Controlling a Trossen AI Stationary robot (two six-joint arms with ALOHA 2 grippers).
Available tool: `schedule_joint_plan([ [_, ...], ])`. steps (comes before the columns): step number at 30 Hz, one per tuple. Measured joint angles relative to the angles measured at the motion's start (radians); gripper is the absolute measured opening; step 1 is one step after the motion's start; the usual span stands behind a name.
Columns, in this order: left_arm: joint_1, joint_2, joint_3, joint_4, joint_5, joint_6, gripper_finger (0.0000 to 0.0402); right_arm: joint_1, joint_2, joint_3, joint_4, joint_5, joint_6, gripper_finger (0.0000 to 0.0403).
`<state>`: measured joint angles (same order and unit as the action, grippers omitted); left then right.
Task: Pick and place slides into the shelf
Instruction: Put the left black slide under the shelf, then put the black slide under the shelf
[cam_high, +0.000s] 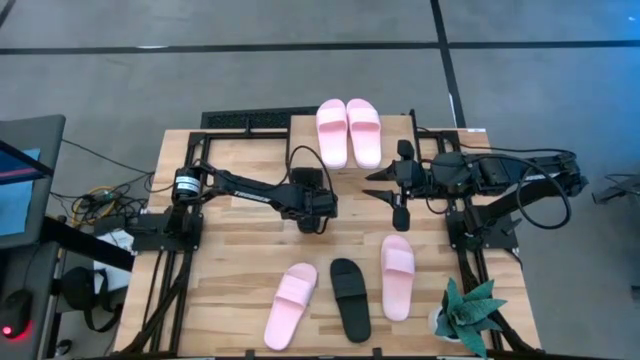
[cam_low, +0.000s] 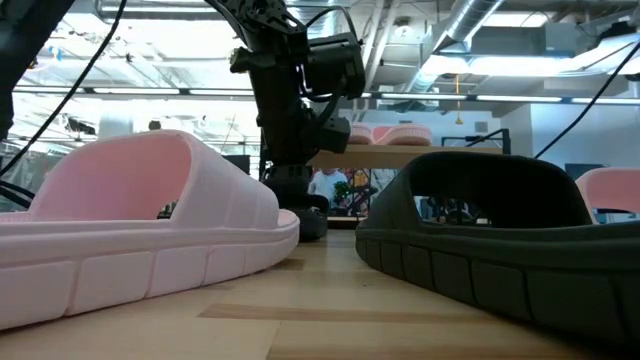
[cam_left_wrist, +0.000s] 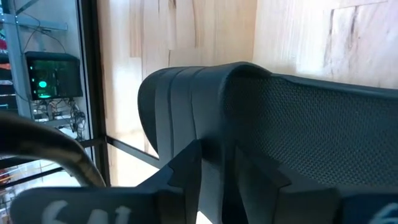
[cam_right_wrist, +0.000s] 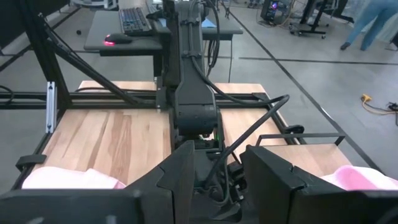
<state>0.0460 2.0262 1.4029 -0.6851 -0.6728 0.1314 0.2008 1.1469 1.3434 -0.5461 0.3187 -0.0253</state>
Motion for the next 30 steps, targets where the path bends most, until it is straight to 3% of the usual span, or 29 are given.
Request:
schedule_joint_plan([
  [11, -0.024, 0.0, 0.0, -0.023, 0.0, 0.0, 0.0115, 0.0, 0.0, 0.0, 0.0, 0.0, -0.002, 0.0127],
  [30, -0.085, -0.005, 0.073, -0.068, -0.016, 0.0, 0.0117, 0.0, 0.0, 0.0, 0.0, 0.0, -0.008, 0.0127],
])
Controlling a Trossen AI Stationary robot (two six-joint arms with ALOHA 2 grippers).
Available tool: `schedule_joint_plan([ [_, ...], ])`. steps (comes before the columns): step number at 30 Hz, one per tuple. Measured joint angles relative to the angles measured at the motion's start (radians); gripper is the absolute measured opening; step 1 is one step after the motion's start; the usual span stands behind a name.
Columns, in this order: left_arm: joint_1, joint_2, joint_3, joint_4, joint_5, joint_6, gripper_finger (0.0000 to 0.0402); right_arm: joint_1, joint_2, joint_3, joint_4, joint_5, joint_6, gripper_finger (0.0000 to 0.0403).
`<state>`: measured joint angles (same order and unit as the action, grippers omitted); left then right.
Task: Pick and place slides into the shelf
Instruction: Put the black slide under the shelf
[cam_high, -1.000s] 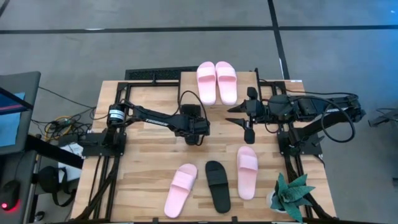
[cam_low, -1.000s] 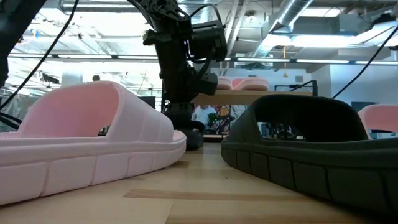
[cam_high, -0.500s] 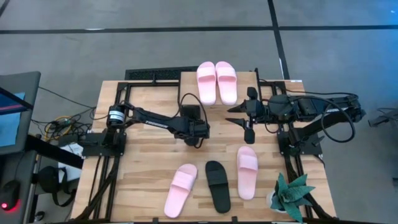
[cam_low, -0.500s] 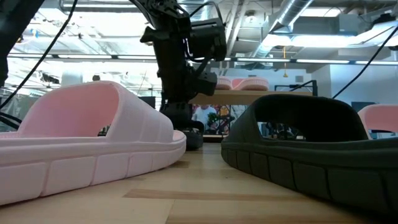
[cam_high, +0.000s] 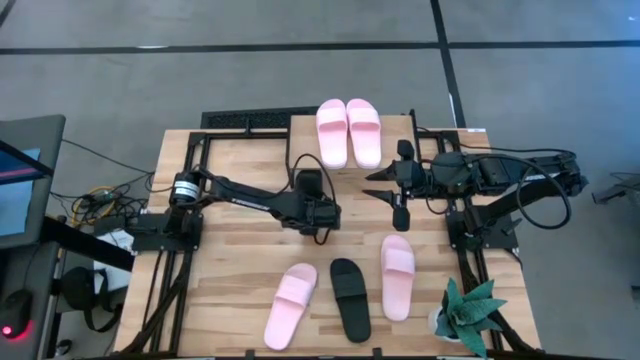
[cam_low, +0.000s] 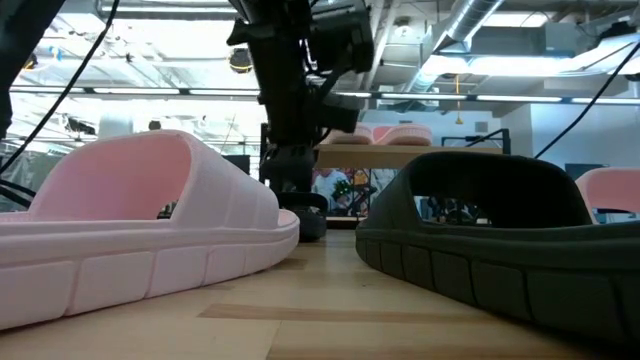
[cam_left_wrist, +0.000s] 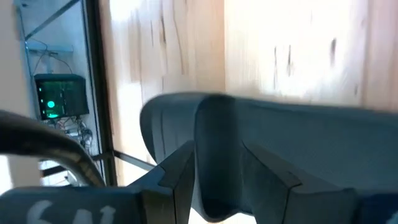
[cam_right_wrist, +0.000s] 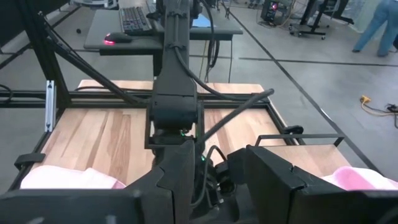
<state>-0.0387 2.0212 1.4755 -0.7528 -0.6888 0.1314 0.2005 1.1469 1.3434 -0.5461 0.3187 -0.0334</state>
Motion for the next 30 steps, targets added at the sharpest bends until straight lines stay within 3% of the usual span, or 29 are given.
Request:
schedule_joint_plan([
  [17, -0.035, -0.001, 0.034, -0.11, 0.005, -0.042, 0.0117, 0.0, 0.0, 0.0, 0.0, 0.0, 0.0, 0.0127],
  [30, -0.124, -0.002, 0.268, -0.423, -0.003, -0.134, 0.0116, 0.0, 0.0, 0.0, -0.03, 0.0, 0.0, 0.0127],
])
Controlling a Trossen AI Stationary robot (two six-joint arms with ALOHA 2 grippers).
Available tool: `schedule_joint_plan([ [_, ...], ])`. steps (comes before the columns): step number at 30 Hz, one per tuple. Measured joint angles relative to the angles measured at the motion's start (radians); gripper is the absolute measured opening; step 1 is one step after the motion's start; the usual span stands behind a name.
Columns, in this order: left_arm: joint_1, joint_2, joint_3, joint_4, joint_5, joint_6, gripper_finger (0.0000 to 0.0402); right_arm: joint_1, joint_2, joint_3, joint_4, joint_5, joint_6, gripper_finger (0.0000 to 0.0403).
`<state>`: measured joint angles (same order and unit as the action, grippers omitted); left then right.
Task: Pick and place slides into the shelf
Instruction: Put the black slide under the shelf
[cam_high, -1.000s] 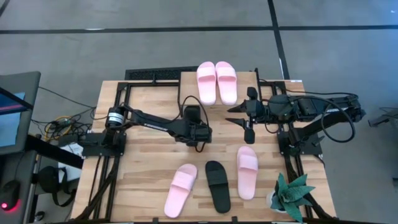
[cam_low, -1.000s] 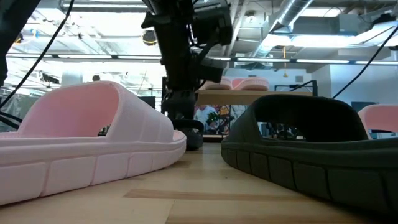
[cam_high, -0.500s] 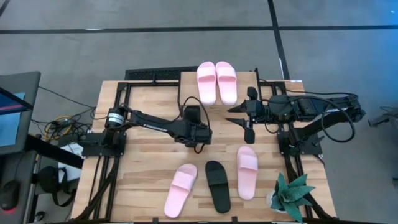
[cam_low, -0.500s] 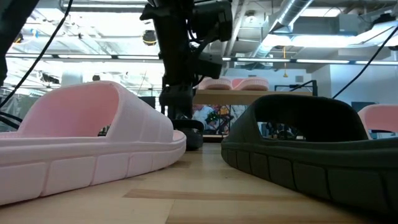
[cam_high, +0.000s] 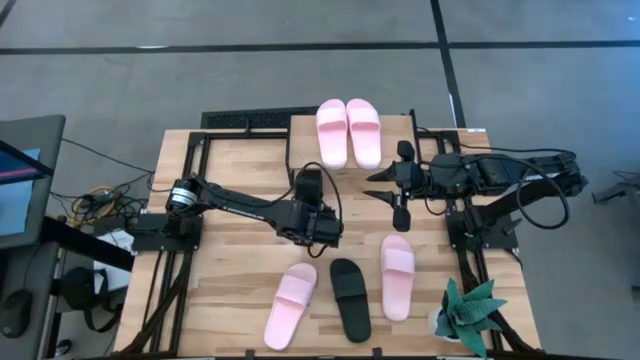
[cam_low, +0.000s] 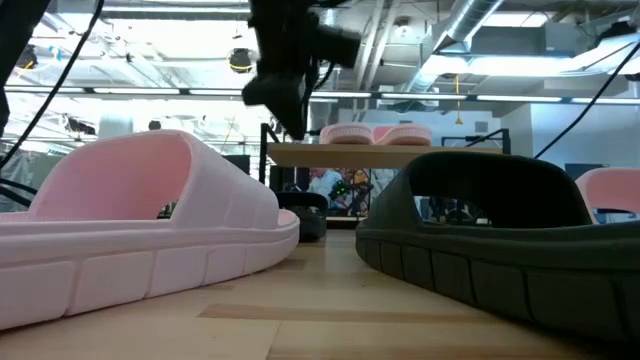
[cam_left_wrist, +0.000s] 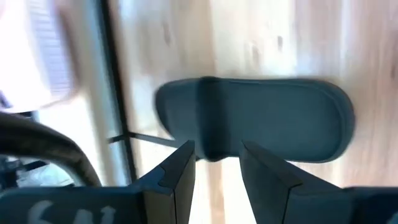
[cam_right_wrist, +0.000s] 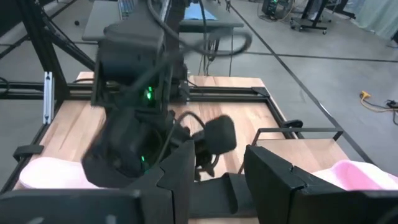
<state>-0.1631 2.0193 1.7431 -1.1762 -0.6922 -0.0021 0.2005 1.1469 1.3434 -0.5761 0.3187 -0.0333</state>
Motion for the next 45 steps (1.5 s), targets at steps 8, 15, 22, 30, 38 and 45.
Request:
schedule_joint_plan([
  [8, -0.002, -0.001, 0.079, -0.044, -0.027, -0.008, 0.0116, 0.0, 0.0, 0.0, 0.0, 0.0, 0.007, 0.0127],
  [15, 0.001, 0.0, 0.082, -0.018, -0.029, 0.072, 0.0116, 0.0, 0.0, 0.0, 0.0, 0.0, 0.008, 0.0127],
  [22, 0.032, 0.0, 0.082, -0.019, 0.091, -0.009, 0.0116, 0.017, 0.0, 0.0, -0.005, -0.008, 0.027, 0.0127],
  [30, 0.037, -0.007, 0.082, -0.29, 0.191, -0.11, 0.0116, 0.081, 0.025, 0.0, -0.141, -0.033, 0.135, 0.0127],
  [38, 0.0, -0.112, 0.041, -0.401, 0.26, -0.22, 0.0116, 0.126, 0.139, -0.001, -0.203, -0.032, 0.199, 0.0127],
  [45, -0.03, -0.228, -0.042, -0.395, 0.24, -0.299, 0.0116, 0.133, 0.226, -0.001, -0.199, -0.054, 0.201, 0.0127],
])
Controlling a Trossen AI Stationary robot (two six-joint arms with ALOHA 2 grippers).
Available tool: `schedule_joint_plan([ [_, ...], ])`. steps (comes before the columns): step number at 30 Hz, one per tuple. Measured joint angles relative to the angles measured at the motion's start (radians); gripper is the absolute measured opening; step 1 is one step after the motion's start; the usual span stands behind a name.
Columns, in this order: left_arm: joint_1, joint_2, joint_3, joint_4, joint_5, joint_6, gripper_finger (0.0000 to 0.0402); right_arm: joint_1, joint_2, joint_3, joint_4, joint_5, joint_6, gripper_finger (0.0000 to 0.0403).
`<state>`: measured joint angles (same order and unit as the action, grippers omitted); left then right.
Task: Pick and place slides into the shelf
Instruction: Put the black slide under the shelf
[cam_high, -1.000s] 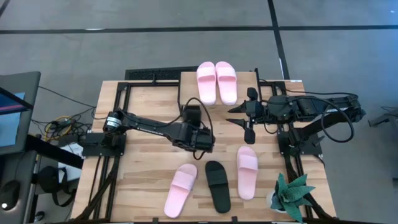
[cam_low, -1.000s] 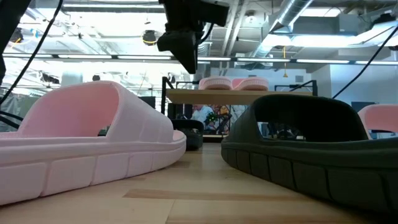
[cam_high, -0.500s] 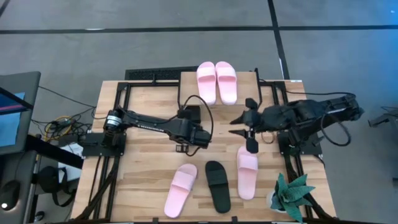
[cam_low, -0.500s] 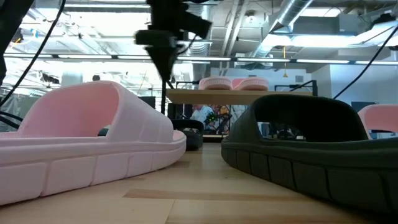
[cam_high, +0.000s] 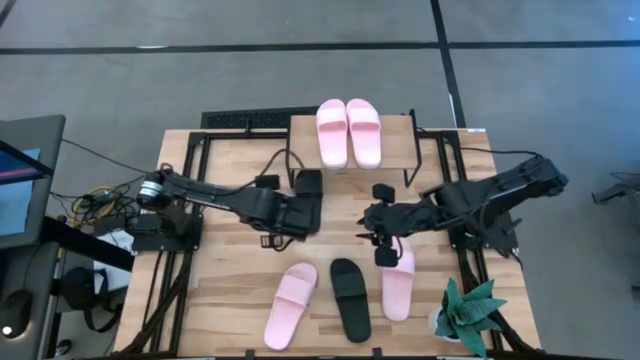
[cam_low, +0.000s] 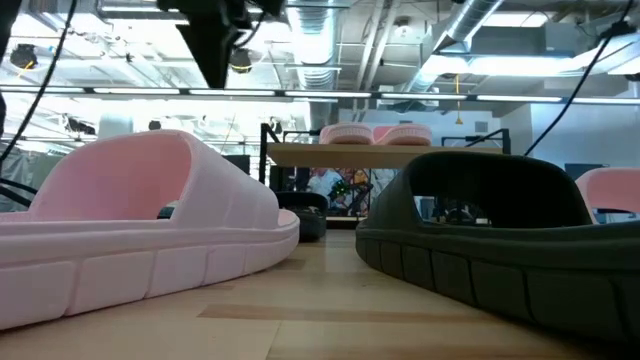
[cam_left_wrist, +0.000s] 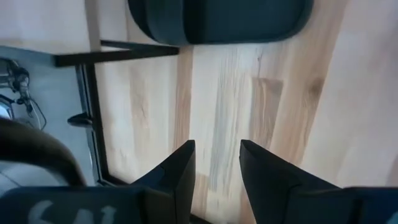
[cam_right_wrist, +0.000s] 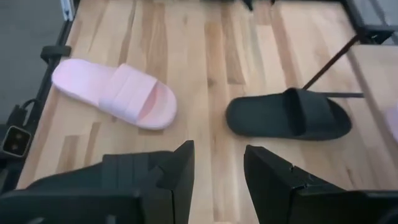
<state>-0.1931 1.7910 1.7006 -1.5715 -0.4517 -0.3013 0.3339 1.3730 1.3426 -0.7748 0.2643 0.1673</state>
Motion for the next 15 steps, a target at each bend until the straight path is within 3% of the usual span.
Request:
schedule_joint_plan([
  [9, -0.033, -0.151, -0.264, 0.001, 0.023, -0.088, 0.0116, -0.049, 0.049, 0.0, 0.113, -0.017, -0.04, 0.0127],
  [15, -0.034, -0.211, -0.42, 0.003, 0.024, -0.132, 0.0116, -0.084, 0.071, 0.003, 0.301, -0.032, -0.043, 0.0125],
])
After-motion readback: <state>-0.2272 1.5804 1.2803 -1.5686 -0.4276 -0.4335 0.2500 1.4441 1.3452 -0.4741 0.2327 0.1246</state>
